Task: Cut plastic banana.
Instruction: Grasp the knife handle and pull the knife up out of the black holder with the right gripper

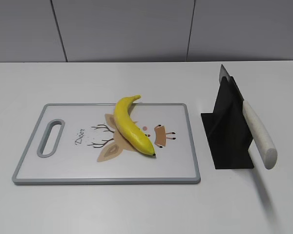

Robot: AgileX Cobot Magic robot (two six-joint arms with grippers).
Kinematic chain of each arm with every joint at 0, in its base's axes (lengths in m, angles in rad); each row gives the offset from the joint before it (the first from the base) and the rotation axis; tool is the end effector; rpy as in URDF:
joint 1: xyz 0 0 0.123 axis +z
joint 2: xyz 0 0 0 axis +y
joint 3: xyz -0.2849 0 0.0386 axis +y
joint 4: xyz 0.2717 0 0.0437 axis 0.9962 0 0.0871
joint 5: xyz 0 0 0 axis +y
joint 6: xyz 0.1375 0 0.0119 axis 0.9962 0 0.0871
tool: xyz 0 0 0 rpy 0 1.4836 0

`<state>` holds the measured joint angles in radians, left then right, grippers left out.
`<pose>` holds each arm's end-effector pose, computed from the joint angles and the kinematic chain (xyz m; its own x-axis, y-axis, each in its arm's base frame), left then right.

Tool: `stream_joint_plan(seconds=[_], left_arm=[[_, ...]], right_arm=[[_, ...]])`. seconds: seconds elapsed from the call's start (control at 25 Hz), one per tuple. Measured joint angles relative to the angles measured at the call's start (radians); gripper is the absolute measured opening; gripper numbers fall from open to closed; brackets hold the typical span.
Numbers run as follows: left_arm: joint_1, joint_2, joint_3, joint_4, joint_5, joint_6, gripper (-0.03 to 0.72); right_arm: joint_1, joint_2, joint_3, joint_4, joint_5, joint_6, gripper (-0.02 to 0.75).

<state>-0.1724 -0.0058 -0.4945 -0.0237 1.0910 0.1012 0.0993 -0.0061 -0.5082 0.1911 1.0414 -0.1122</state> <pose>0.0518 -0.0120 0.2620 -0.4562 0.1709 -0.8733 0.2317 0.9703 0.0689 0.0510 0.0278 0.2745 -0.4128 -0.0558 -0.9091 -0.2521 0.9661 0.0552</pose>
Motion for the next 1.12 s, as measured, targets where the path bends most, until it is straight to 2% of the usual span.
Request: stream_joint_plan(seconds=[1.12], left_arm=[[0.000, 0.000, 0.000, 0.000, 0.000, 0.000, 0.563]], right_arm=[[0.000, 0.000, 0.000, 0.000, 0.000, 0.000, 0.566]])
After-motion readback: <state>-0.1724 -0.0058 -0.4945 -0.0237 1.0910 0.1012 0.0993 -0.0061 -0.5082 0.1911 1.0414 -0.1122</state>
